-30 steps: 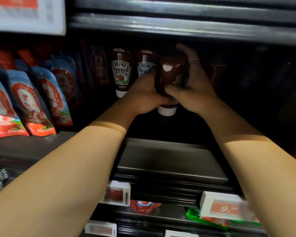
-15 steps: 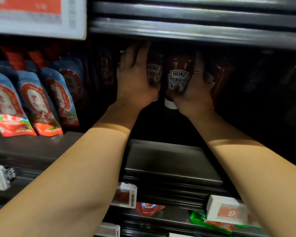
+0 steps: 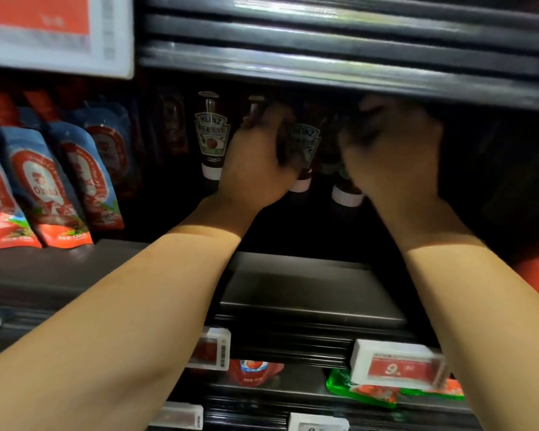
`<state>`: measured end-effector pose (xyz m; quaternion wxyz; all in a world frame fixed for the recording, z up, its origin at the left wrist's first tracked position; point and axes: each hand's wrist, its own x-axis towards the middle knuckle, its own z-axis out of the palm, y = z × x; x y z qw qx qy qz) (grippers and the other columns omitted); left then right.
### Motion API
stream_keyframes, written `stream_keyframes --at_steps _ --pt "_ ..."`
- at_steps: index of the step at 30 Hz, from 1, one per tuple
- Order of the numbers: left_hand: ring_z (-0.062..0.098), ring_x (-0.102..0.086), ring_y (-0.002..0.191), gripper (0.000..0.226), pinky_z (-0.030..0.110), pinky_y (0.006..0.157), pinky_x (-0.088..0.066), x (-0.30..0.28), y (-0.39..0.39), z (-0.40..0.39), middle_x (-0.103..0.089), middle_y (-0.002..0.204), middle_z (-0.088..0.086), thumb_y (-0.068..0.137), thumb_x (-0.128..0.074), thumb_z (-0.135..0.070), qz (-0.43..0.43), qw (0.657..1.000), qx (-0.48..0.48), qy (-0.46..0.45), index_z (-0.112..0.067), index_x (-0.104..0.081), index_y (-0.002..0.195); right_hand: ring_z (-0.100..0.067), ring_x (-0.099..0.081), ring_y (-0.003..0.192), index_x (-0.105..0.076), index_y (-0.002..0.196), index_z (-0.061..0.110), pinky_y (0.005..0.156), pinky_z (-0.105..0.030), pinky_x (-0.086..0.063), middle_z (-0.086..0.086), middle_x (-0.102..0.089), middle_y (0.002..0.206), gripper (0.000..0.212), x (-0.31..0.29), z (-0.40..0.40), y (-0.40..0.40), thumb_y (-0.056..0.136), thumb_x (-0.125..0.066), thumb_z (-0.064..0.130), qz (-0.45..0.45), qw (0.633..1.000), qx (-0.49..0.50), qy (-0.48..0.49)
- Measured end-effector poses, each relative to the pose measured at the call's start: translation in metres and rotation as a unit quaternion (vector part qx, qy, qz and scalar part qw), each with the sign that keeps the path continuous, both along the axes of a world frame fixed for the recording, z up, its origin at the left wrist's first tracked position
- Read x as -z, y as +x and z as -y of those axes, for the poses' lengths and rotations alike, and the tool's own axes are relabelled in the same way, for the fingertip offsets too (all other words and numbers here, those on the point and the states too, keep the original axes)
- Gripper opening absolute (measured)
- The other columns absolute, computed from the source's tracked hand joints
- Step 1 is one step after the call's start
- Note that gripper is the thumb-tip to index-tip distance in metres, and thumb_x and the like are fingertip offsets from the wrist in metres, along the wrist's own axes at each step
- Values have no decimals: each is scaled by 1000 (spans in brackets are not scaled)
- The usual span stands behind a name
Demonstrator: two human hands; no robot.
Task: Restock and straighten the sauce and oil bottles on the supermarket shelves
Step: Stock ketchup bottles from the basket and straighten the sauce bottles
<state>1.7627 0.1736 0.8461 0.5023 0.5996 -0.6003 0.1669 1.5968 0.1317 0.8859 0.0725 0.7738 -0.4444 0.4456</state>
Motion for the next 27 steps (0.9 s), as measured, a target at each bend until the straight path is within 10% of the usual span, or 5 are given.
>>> stream_keyframes --at_steps 3,7,14,27 --pt "1 -62 70 24 21 70 -52 11 -19 6 -66 80 -11 79 -73 -18 -22 990 105 92 -16 -67 102 -36 -68 101 -74 95 6 88 -35 -47 -17 -75 100 28 7 8 -30 91 -57 27 129 991 29 8" --pt "2 -69 91 41 20 85 -56 24 -34 19 -69 106 -7 84 -75 -15 -36 965 187 181 -16 -62 123 -7 -64 85 -64 79 36 78 -21 -51 17 -66 84 22 25 25 -38 79 -69 15 293 919 -96 248" --pt "4 -45 136 82 27 112 -41 31 -36 21 -48 150 -9 84 -78 -9 -153 893 290 308 -23 -36 154 -20 -69 108 -67 118 29 98 -49 -56 -1 -73 115 57 39 38 -37 66 -59 7 233 882 -163 375" --pt "-1 -58 119 68 22 100 -49 23 -34 17 -62 129 -13 85 -76 -5 -128 901 282 302 -27 -51 144 5 -68 91 -57 113 22 85 -16 -55 5 -70 110 51 50 50 -37 76 -87 6 262 883 -207 331"
